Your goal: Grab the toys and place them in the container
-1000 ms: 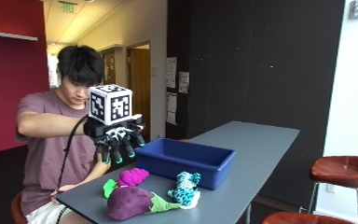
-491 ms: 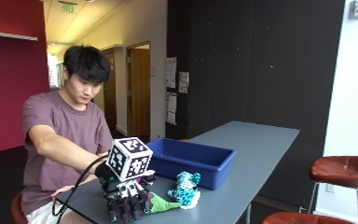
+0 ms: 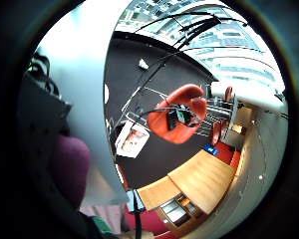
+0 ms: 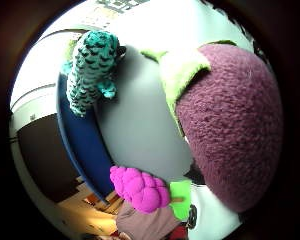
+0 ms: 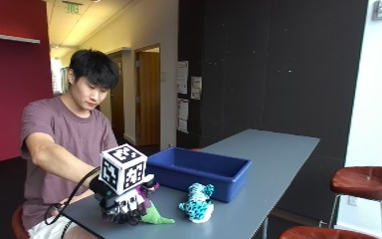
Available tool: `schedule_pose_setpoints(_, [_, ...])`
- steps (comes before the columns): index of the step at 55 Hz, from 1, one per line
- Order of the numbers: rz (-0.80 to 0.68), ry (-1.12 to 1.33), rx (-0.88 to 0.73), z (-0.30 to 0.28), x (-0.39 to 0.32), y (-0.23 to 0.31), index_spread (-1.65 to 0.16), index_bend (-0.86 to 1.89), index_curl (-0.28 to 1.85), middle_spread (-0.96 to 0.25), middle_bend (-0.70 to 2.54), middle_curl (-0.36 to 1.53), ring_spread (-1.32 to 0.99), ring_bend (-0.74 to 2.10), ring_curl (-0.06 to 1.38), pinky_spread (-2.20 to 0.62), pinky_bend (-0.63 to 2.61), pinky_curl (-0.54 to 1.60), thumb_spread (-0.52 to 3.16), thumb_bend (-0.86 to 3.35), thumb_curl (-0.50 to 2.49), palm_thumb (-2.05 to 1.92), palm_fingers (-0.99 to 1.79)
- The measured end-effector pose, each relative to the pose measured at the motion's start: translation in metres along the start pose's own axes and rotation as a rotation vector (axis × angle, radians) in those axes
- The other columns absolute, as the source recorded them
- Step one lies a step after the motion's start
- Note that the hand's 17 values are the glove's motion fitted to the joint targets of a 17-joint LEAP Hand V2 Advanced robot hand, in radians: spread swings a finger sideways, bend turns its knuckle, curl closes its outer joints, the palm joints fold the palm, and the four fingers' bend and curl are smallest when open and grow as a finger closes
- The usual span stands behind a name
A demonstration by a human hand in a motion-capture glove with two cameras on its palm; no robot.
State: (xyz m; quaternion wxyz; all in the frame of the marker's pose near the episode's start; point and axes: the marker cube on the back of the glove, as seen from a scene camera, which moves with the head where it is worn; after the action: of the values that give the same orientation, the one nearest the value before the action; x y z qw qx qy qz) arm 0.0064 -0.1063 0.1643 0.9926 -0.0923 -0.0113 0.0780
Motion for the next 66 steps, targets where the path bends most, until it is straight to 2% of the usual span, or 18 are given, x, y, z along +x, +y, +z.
schedule_pose_setpoints(3, [-0.016, -0.003, -0.004, -0.008, -0.001, 0.01, -0.27, 0.41, 0.29, -0.25, 0.9, 0.62, -0.34, 1.18, 0.44, -0.3, 0.85, 0.34, 0.9, 0.18, 0.55, 0.62, 1.14])
schedule_pose_setpoints(9, [-0.034, -0.002, -0.009, -0.039, -0.002, 0.03, -0.31, 0.55, 0.37, -0.25, 0.98, 0.68, -0.35, 1.23, 0.48, -0.33, 0.87, 0.38, 0.76, 0.16, 0.62, 0.65, 1.14])
schedule_pose_setpoints(18, [-0.08, -0.033, 0.151, -0.126, -0.018, 0.052, -0.34, 0.73, 0.49, -0.25, 1.08, 0.76, -0.35, 1.29, 0.52, -0.35, 0.9, 0.41, 0.6, 0.14, 0.7, 0.67, 1.11])
schedule_pose_setpoints(25, [-0.168, -0.103, 0.332, -0.194, -0.071, 0.094, -0.35, 0.8, 0.58, -0.25, 1.12, 0.79, -0.35, 1.32, 0.54, -0.35, 0.93, 0.44, 0.5, 0.12, 0.76, 0.68, 1.07])
schedule_pose_setpoints(32, [-0.315, -0.161, 0.383, -0.225, -0.148, 0.123, -0.35, 0.82, 0.66, -0.24, 1.15, 0.83, -0.34, 1.34, 0.56, -0.35, 0.94, 0.46, 0.44, 0.1, 0.81, 0.68, 1.05])
schedule_pose_setpoints(38, [-0.419, -0.145, 0.355, -0.214, -0.229, 0.135, -0.35, 0.82, 0.72, -0.24, 1.16, 0.84, -0.34, 1.36, 0.58, -0.35, 0.96, 0.47, 0.39, 0.09, 0.85, 0.68, 1.03])
schedule_pose_setpoints(48, [-0.472, -0.043, 0.314, -0.157, -0.325, 0.129, -0.36, 0.8, 0.82, -0.23, 1.16, 0.86, -0.33, 1.38, 0.59, -0.35, 0.98, 0.49, 0.35, 0.07, 0.9, 0.68, 1.0])
schedule_pose_setpoints(55, [-0.579, 0.17, 0.295, -0.113, -0.351, 0.114, -0.36, 0.72, 0.88, -0.24, 1.13, 0.87, -0.33, 1.39, 0.6, -0.35, 1.03, 0.51, 0.36, 0.04, 0.93, 0.68, 0.92])
schedule_pose_setpoints(59, [-0.704, 0.373, 0.218, -0.094, -0.347, 0.107, -0.36, 0.61, 0.9, -0.25, 1.08, 0.86, -0.34, 1.38, 0.6, -0.34, 1.09, 0.52, 0.41, 0.02, 0.94, 0.67, 0.8])
schedule_pose_setpoints(62, [-0.634, 0.335, 0.115, -0.084, -0.357, 0.112, -0.36, 0.52, 0.91, -0.26, 1.03, 0.85, -0.33, 1.39, 0.6, -0.33, 1.12, 0.53, 0.46, 0.0, 0.93, 0.66, 0.69])
schedule_pose_setpoints(63, [-0.618, 0.329, 0.085, -0.082, -0.359, 0.114, -0.35, 0.51, 0.92, -0.28, 0.72, 0.79, -0.33, 1.47, 0.62, -0.33, 1.22, 0.56, 0.55, 0.03, 0.93, 0.68, 0.45])
schedule_pose_setpoints(64, [-0.608, 0.316, 0.054, -0.08, -0.361, 0.116, -0.34, 0.45, 0.92, -0.28, 0.95, 0.85, -0.33, 1.43, 0.62, -0.32, 1.15, 0.54, 0.55, -0.02, 0.92, 0.63, 0.56])
schedule_pose_setpoints(66, [-0.58, 0.238, -0.014, -0.079, -0.368, 0.123, -0.32, 0.37, 0.89, -0.27, 0.9, 0.81, -0.32, 1.39, 0.59, -0.3, 1.11, 0.52, 0.69, -0.05, 0.88, 0.54, 0.46])
